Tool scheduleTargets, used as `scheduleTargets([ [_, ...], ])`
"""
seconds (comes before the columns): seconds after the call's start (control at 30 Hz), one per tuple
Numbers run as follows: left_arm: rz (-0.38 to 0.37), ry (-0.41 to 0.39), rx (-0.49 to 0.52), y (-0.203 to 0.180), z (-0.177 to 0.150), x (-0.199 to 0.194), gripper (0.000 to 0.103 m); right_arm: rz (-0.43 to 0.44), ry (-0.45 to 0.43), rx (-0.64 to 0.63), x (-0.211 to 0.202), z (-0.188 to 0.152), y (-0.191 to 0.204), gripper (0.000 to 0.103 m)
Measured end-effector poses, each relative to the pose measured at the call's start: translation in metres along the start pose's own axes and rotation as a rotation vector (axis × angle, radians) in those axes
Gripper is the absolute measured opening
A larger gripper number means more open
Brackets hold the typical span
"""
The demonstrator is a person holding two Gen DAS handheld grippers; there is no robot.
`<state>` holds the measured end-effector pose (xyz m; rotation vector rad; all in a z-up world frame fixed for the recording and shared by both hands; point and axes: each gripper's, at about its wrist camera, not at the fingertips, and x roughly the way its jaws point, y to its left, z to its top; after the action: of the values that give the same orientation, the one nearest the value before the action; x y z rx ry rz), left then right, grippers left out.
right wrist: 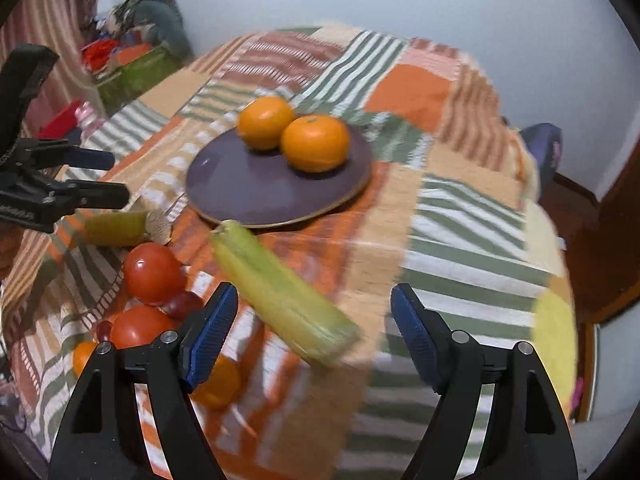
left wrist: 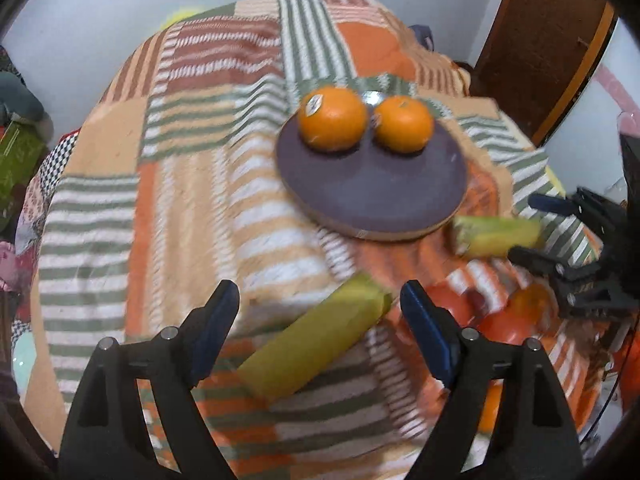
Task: Organize fruits
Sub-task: 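Grasp a yellow cylindrical vegetable with the right tool while the left tool grasps the other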
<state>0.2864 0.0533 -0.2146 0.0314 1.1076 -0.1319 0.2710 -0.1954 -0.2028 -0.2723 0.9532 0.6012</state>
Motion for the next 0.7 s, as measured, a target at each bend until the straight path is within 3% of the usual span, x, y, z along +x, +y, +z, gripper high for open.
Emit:
scheduleTargets([
  [0.2,-0.018,0.058,0.027,0.003,-0.022,0.018,0.083,0.012,0.064,-0.02,0.025,0.002,0.01,0.078],
  [0.33,0.0,0.091,0.023,0.001,-0.029,0.037,0.083,0.025,0.055,-0.015,0.023,0.001,0.011,0.075],
  [0.47,-0.004,0.068,-0.002,0.001,-0.034,0.042,0.081,0.015,0.029,-0.042,0.013,-0.004,0.012,0.057],
  [0.57,-0.01,0.05,-0.027,0.004,-0.036,0.039,0.071,0.004,0.023,-0.028,0.005,-0.007,0.004,0.044],
  [0.7,-0.025,0.037,-0.087,0.013,-0.041,0.031,0.058,-0.022,0.026,0.035,-0.008,-0.017,-0.017,0.04],
])
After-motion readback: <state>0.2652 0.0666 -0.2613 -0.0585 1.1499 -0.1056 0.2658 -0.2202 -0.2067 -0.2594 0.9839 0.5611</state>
